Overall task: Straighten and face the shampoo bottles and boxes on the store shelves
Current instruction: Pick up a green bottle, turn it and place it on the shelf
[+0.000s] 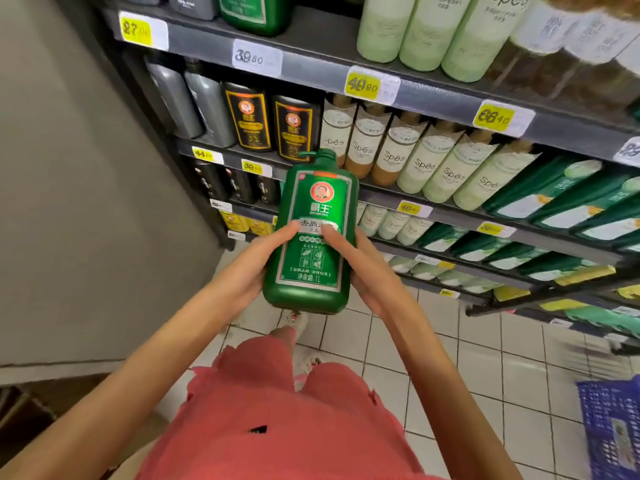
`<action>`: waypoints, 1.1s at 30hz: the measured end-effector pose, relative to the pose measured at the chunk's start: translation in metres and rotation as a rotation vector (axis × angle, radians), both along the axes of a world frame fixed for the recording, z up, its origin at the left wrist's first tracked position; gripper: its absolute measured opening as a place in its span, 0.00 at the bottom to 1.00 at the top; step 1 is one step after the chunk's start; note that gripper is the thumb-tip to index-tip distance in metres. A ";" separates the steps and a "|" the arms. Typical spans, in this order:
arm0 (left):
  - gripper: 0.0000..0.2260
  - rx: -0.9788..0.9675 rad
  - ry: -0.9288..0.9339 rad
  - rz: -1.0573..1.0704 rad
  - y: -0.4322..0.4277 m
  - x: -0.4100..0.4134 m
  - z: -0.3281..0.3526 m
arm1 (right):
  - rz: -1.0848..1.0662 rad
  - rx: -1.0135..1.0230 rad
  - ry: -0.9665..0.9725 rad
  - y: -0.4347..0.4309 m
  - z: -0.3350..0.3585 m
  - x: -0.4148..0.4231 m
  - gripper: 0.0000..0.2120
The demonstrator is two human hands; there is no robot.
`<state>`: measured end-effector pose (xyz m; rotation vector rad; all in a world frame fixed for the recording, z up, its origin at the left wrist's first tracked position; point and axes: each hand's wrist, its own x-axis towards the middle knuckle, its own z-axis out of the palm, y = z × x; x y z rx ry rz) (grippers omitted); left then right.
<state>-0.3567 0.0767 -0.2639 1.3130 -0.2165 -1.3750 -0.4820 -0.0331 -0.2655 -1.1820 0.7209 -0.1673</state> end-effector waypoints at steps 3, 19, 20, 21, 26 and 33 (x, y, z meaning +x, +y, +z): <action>0.20 -0.024 -0.113 0.046 -0.003 -0.002 0.010 | 0.027 -0.013 -0.091 -0.002 0.003 -0.001 0.31; 0.18 -0.245 -0.705 -0.014 -0.092 0.105 0.085 | -0.366 -0.335 -0.164 -0.068 0.066 0.113 0.33; 0.15 -0.243 -0.761 -0.015 -0.100 0.115 0.088 | -0.370 -0.367 -0.169 -0.073 0.071 0.122 0.31; 0.13 -0.237 -0.814 -0.023 -0.108 0.125 0.091 | -0.377 -0.406 -0.177 -0.079 0.076 0.130 0.29; 0.16 -0.235 -1.124 0.010 -0.146 0.157 0.099 | -0.488 -0.544 -0.196 -0.106 0.093 0.159 0.21; 0.16 -0.351 -1.136 0.124 -0.178 0.172 0.097 | -0.588 -0.773 -0.171 -0.127 0.102 0.181 0.18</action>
